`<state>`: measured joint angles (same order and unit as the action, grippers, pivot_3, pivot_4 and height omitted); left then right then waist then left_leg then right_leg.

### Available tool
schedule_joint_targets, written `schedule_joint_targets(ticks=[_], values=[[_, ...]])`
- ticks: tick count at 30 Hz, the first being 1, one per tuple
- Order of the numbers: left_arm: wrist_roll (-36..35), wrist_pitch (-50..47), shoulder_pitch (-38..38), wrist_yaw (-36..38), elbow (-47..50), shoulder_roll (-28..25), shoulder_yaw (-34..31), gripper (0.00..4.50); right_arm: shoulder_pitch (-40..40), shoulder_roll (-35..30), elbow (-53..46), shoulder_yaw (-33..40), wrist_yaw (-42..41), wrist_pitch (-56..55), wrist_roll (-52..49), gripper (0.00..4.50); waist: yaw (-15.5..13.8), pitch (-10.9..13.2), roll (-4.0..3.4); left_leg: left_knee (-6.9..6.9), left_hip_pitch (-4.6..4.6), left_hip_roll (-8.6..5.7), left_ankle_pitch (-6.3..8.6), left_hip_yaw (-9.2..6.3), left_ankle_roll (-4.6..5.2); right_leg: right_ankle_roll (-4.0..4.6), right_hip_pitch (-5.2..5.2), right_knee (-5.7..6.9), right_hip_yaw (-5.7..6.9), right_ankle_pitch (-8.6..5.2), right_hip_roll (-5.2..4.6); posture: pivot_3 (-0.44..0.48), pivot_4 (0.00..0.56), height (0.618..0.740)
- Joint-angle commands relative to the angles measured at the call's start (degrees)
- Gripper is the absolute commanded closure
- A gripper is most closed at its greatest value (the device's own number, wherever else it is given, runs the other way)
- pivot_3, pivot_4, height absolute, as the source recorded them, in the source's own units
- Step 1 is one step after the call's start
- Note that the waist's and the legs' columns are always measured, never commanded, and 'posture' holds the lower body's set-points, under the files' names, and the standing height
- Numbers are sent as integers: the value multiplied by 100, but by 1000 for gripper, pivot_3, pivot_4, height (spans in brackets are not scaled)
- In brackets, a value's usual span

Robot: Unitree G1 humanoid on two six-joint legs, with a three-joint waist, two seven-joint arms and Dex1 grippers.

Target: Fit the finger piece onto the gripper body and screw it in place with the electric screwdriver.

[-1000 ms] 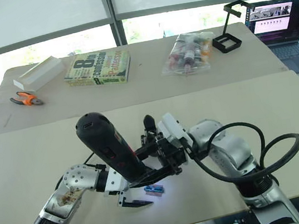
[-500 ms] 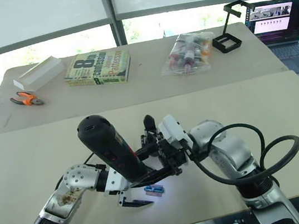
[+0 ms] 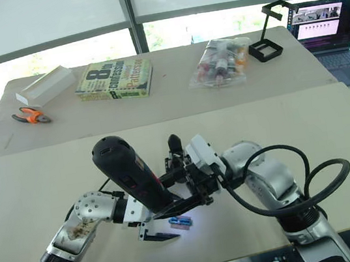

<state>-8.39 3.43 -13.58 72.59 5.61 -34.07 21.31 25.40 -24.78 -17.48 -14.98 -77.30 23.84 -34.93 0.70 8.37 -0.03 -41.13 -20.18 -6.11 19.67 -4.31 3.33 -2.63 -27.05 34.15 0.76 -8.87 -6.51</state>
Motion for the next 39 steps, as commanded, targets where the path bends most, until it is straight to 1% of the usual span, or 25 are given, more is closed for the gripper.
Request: schedule_joint_targets(ticks=[1,39], values=[[-67,17,-73,-24,45,32,-24,0,13,23,-149,68,-10,-99,-143,2607,0,0,0,0,0,0,0,0,0,0,0,0,0,0,0,0,150,740],[-44,-3,-106,-7,23,34,-4,0,30,56,-71,34,23,-167,-51,2607,0,0,0,-3,0,0,0,0,0,0,0,2,0,0,0,0,150,740]])
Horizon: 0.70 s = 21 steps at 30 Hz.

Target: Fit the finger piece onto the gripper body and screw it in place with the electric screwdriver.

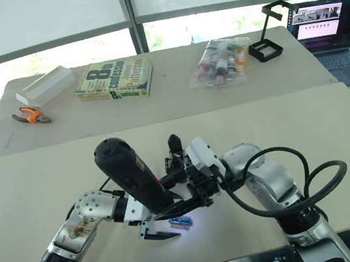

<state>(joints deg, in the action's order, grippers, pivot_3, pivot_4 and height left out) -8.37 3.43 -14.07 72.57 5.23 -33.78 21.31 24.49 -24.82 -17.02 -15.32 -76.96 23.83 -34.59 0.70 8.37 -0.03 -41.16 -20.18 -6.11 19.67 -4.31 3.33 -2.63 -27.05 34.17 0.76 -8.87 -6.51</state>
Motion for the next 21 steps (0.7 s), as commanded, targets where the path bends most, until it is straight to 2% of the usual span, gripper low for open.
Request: schedule_joint_targets(ticks=[1,21], values=[[-48,-8,-56,-6,66,5,-4,0,124,59,-114,67,-14,-169,-86,2607,0,0,0,0,0,0,0,0,0,0,0,0,0,0,0,0,150,740],[-61,-60,-61,-13,119,10,-15,0,174,58,-33,62,-24,-223,-35,2607,0,0,0,-1,0,0,0,0,0,0,0,0,0,0,0,0,150,740]])
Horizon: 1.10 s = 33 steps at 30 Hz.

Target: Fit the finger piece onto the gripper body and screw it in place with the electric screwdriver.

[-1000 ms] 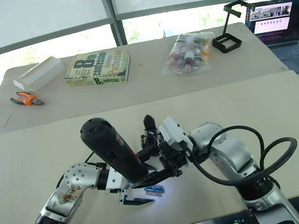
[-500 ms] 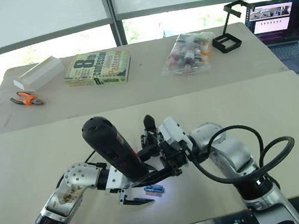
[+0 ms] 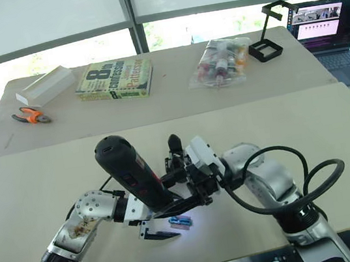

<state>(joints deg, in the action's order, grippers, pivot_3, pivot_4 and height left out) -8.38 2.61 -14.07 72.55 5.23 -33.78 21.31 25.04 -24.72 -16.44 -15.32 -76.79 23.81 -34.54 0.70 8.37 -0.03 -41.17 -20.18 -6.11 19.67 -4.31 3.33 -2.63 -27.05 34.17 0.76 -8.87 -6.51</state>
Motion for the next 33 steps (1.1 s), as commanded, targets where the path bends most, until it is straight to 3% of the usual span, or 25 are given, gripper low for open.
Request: schedule_joint_targets(ticks=[1,33], values=[[-58,24,-63,-11,116,10,-14,0,118,45,-78,58,-54,-240,-26,2607,-1,0,0,0,0,0,0,0,0,0,0,0,0,0,0,0,150,740],[-22,112,-166,-28,-29,18,-35,0,-24,10,-296,6,12,-76,-158,2607,0,0,0,-2,0,0,0,0,0,0,0,1,0,0,0,0,150,740]])
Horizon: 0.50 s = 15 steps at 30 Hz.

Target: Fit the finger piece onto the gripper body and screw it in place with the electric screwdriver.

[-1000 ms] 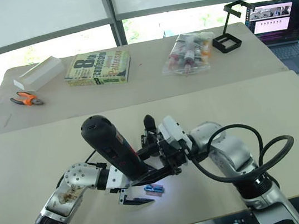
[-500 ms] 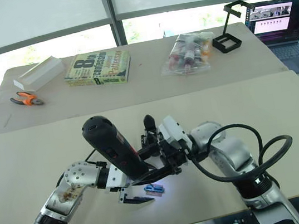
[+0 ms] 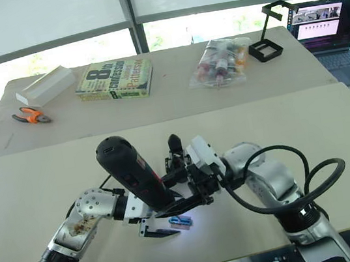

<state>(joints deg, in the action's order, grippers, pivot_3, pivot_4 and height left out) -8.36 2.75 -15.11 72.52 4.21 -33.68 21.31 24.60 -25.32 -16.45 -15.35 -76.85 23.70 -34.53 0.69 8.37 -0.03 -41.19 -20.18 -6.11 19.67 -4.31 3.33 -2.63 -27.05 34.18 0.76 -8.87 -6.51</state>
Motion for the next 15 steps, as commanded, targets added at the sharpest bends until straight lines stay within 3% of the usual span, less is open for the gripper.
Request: schedule_joint_targets(ticks=[1,15], values=[[-25,97,-59,-27,78,4,-39,0,13,80,-305,5,32,-60,-163,2607,2,0,0,0,0,0,0,0,0,0,0,0,0,0,0,0,150,740],[-38,76,-63,-49,92,4,-53,0,38,-12,-286,13,-18,-75,-151,2607,-1,0,0,-1,0,0,0,0,0,0,0,0,0,0,0,0,150,740]])
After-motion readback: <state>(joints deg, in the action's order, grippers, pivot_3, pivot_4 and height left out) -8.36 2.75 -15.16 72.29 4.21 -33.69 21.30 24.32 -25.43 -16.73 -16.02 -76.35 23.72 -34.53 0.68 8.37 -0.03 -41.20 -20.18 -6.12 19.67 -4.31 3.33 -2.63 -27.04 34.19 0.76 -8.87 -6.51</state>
